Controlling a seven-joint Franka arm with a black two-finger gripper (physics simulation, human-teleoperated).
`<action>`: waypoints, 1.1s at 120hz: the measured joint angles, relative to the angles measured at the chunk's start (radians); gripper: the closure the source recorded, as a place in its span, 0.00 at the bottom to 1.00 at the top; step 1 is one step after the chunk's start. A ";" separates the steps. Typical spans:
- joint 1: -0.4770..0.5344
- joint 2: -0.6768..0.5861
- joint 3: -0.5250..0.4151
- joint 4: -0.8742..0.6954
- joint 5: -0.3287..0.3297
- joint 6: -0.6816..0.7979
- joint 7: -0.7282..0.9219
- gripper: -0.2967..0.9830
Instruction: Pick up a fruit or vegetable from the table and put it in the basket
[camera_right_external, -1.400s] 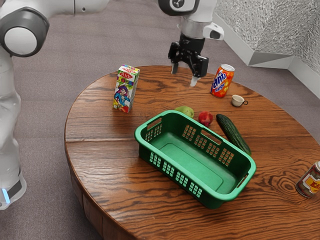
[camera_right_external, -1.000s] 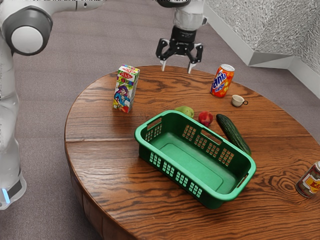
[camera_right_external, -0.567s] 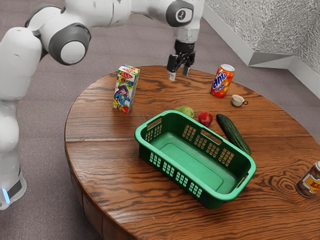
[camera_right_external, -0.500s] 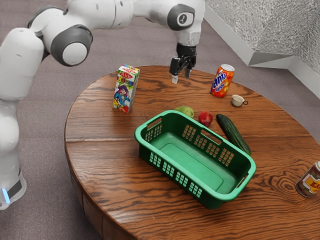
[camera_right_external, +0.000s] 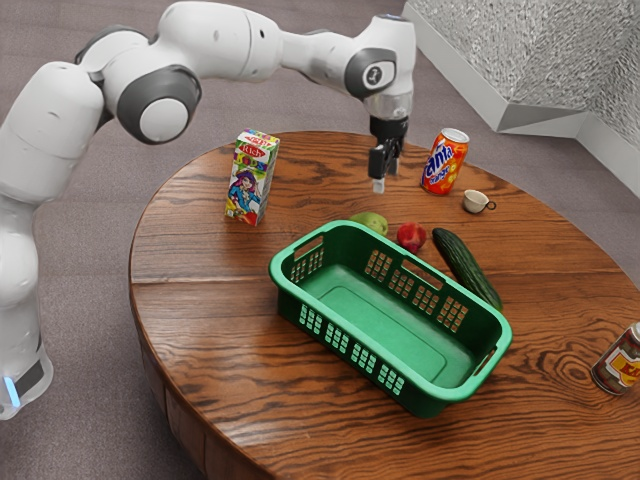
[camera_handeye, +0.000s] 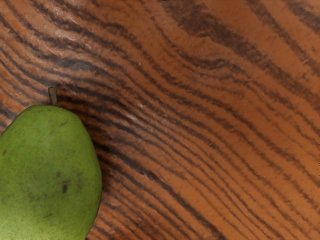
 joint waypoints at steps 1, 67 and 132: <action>0.000 -0.001 0.000 -0.001 0.000 0.001 -0.004 0.23; -0.020 -0.205 -0.052 -0.285 0.071 0.060 -0.085 0.23; -0.030 -0.144 -0.056 -0.295 0.052 0.089 0.011 0.23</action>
